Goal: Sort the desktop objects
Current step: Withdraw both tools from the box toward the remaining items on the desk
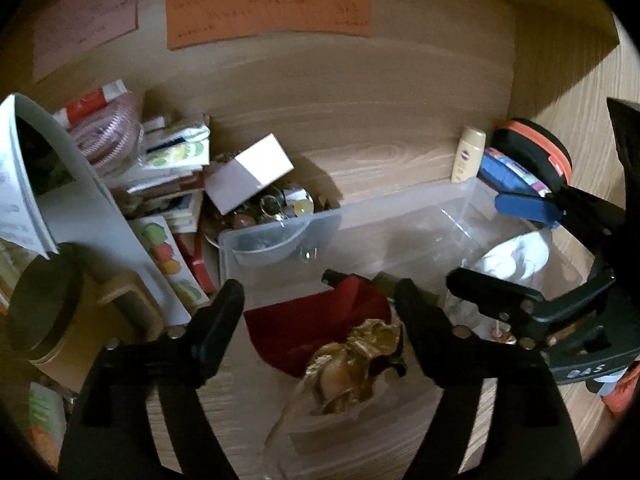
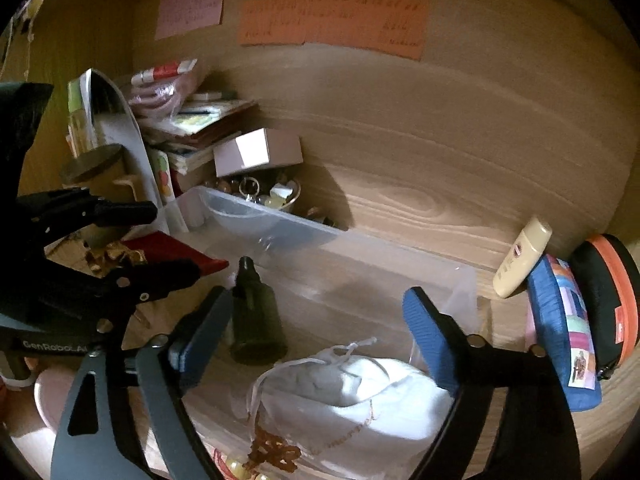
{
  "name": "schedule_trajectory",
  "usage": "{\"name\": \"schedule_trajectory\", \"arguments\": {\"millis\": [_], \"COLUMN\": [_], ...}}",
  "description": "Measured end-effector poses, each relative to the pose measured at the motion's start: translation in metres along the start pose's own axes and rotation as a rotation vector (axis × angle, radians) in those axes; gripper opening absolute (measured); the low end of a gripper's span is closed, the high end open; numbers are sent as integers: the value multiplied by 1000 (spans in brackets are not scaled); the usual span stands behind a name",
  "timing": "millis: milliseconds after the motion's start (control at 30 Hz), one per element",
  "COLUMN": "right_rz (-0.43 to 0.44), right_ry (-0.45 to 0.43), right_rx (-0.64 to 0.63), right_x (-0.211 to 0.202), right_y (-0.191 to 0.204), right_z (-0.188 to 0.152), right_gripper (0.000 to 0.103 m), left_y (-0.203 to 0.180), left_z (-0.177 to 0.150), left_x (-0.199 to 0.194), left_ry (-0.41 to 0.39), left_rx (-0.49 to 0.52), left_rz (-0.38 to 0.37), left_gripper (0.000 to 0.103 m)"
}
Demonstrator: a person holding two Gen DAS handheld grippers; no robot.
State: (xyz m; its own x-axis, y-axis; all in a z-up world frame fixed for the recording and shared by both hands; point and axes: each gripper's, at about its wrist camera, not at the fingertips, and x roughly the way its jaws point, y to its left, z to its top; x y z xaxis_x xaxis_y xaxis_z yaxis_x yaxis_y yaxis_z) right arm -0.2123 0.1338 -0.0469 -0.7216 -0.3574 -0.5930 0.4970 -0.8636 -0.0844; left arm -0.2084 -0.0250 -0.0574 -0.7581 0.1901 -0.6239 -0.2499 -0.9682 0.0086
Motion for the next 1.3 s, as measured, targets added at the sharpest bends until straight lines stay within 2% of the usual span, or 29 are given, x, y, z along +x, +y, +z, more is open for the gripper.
{"name": "schedule_trajectory", "arguments": {"millis": [33, 67, 133, 300, 467, 867, 1100, 1300], "right_rz": [7, 8, -4, -28, -40, -22, -8, 50], "right_ry": [-9, -18, -41, -81, -101, -114, -80, -33], "right_rx": [6, 7, -2, -18, -14, 74, 63, 53], "right_x": [-3, -6, -13, -30, -51, -102, -114, -116], "right_y": [0, 0, 1, 3, 4, -1, 14, 35], "right_z": [1, 2, 4, 9, 13, -13, -39, -65], "right_gripper": [99, 100, 101, 102, 103, 103, 103, 103], "left_y": [2, 4, 9, 17, 17, 0, -1, 2], "left_z": [0, 1, 2, 5, 4, -31, -60, -86], "left_x": [-2, -4, -7, -19, -43, -109, -120, -131], "left_ry": [-3, -7, -12, -24, -49, -128, -102, -86], "left_rx": [-5, -14, -33, -71, -66, 16, -11, -31], "left_rz": [2, 6, 6, 12, 45, 115, 91, 61], "left_gripper": [87, 94, 97, 98, 98, 102, 102, 102]}}
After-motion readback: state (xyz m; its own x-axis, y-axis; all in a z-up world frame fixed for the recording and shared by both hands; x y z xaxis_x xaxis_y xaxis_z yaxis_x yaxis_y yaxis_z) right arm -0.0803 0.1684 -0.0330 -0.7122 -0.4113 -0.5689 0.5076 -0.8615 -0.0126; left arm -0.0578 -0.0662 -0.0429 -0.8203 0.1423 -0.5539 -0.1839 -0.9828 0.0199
